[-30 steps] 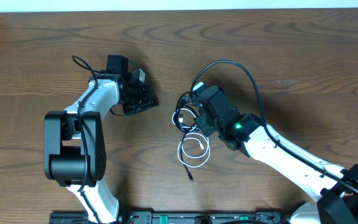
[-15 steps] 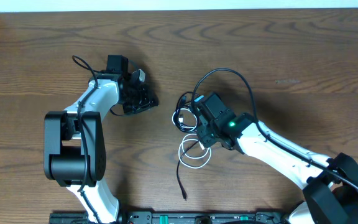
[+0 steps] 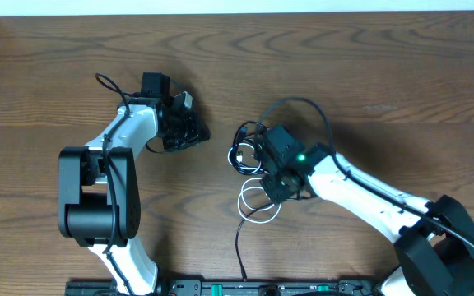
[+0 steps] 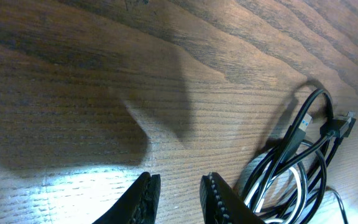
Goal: Untangle cables
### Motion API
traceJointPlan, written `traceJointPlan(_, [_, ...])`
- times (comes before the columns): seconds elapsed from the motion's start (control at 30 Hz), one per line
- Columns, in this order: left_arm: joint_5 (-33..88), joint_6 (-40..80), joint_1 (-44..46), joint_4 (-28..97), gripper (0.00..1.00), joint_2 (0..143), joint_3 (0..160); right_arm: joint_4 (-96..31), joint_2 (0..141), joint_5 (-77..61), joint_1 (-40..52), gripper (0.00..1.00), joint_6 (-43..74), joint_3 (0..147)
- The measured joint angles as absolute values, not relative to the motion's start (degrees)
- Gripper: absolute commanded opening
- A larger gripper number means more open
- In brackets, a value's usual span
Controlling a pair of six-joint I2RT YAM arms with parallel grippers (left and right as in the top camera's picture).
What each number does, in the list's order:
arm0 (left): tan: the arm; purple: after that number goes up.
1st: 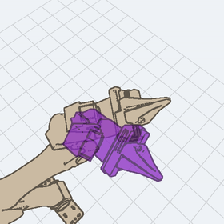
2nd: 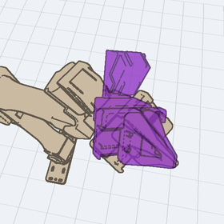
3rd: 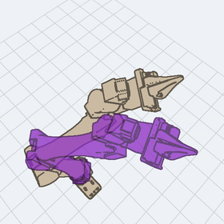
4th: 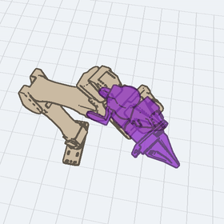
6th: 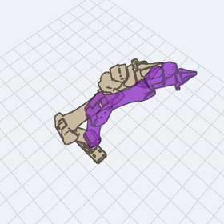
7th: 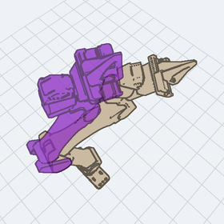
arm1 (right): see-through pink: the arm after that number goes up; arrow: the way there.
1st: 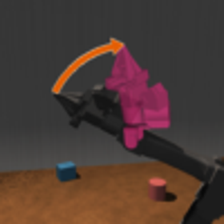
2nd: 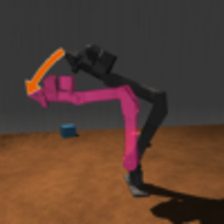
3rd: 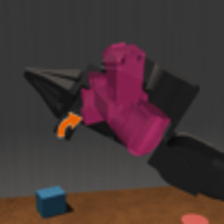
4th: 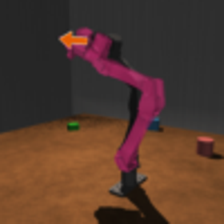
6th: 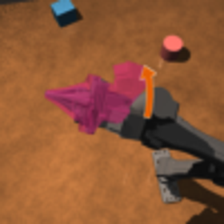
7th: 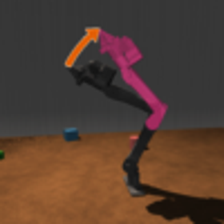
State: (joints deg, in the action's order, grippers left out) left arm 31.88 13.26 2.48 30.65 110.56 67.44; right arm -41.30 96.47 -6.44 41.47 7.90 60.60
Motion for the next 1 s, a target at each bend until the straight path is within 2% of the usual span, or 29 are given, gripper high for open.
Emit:
traceJointPlan(0.13, [31.88, 13.26, 2.48, 30.65, 0.28, 110.56, 67.44, -41.67, 95.81, -7.38, 41.47, 0.59, 5.69, 67.96])
traceJointPlan(0.37, [31.86, 13.26, 2.48, 30.65, 0.28, 110.56, 67.44, -32.40, 94.89, -7.92, 41.47, 0.54, 4.03, 69.82])
traceJointPlan(0.7, [31.86, 13.26, 2.48, 30.65, 0.28, 110.56, 67.44, -24.64, 103.39, -8.91, 41.39, 0.34, 3.29, 69.41])
traceJointPlan(0.9, [31.86, 13.26, 2.48, 30.63, 0.28, 110.56, 67.44, -21.12, 110.87, -13.32, 41.36, 0.28, 3.27, 68.86])
traceJointPlan(1.0, [31.86, 13.26, 2.48, 30.63, 0.28, 110.56, 67.44, -21.12, 112.12, -14.35, 41.36, 0.13, 3.42, 68.73])
